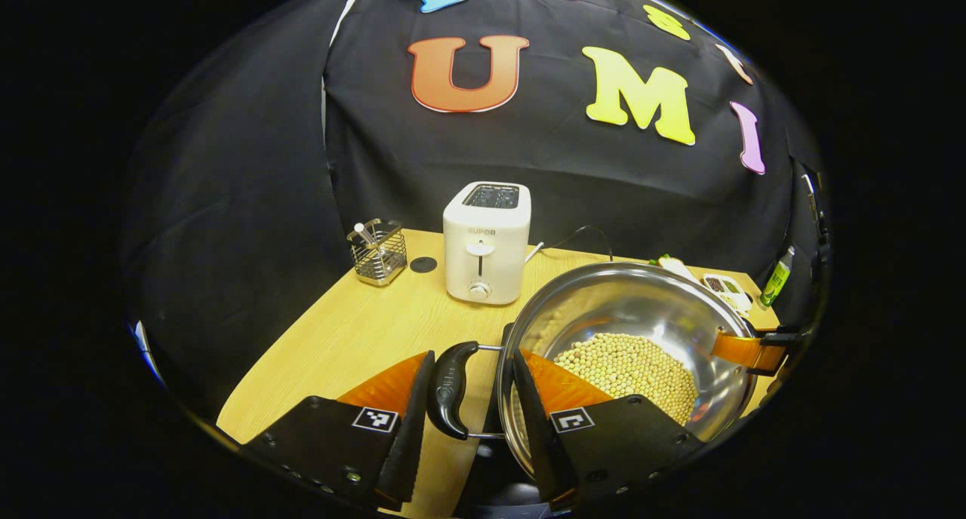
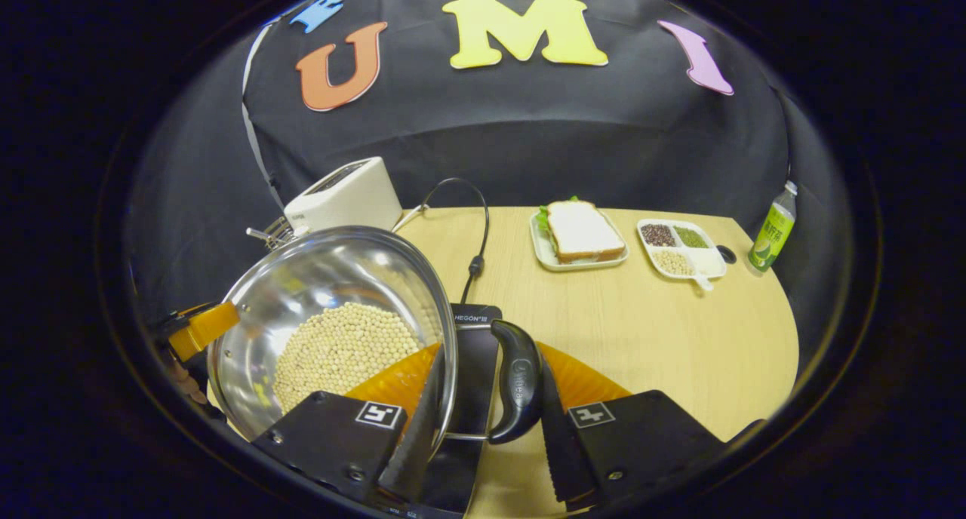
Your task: First push the handle of the pot to place it horizontally, then grasp the pot with both hands and set it on the induction cooktop.
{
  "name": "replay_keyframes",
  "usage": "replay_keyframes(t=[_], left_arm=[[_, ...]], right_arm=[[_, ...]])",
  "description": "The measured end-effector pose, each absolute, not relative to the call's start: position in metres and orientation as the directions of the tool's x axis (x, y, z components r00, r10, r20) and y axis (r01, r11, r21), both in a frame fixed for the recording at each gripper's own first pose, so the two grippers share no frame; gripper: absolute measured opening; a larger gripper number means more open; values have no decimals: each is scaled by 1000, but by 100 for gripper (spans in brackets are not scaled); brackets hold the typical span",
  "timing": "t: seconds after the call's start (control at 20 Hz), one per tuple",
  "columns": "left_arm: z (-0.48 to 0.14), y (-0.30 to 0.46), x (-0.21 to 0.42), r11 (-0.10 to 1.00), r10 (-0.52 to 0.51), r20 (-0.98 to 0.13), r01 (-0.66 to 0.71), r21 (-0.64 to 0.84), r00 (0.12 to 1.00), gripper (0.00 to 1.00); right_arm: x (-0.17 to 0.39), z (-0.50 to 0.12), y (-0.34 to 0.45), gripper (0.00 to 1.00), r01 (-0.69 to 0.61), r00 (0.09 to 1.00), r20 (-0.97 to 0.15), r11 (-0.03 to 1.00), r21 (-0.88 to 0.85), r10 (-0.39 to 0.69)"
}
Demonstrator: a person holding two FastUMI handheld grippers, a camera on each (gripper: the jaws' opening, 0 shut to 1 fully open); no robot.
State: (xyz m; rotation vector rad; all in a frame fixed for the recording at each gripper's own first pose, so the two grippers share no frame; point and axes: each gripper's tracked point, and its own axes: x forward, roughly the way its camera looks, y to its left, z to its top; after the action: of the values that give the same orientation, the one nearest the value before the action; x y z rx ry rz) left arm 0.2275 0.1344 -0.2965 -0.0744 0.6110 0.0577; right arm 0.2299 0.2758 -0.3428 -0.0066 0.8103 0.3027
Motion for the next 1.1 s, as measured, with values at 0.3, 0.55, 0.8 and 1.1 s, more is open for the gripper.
replay_keyframes(t=[0.3,0.55,0.8,1.1], left_arm=[[-303,133,224,996,-1,-554,-47,-72,832,59],[-303,133,226,996,-5,-542,-46,-80,840,58],[-301,133,227,996,-13,-515,-31,-78,857,58],[-288,136,224,994,-34,-517,-23,-105,855,60]], right_arm=[[232,-350,272,65,-257,676,-688,960,115,263],[231,-352,272,66,-268,681,-685,958,98,260],[234,-350,273,68,-262,691,-670,958,116,270],[235,-339,274,70,-269,713,-610,938,220,347]])
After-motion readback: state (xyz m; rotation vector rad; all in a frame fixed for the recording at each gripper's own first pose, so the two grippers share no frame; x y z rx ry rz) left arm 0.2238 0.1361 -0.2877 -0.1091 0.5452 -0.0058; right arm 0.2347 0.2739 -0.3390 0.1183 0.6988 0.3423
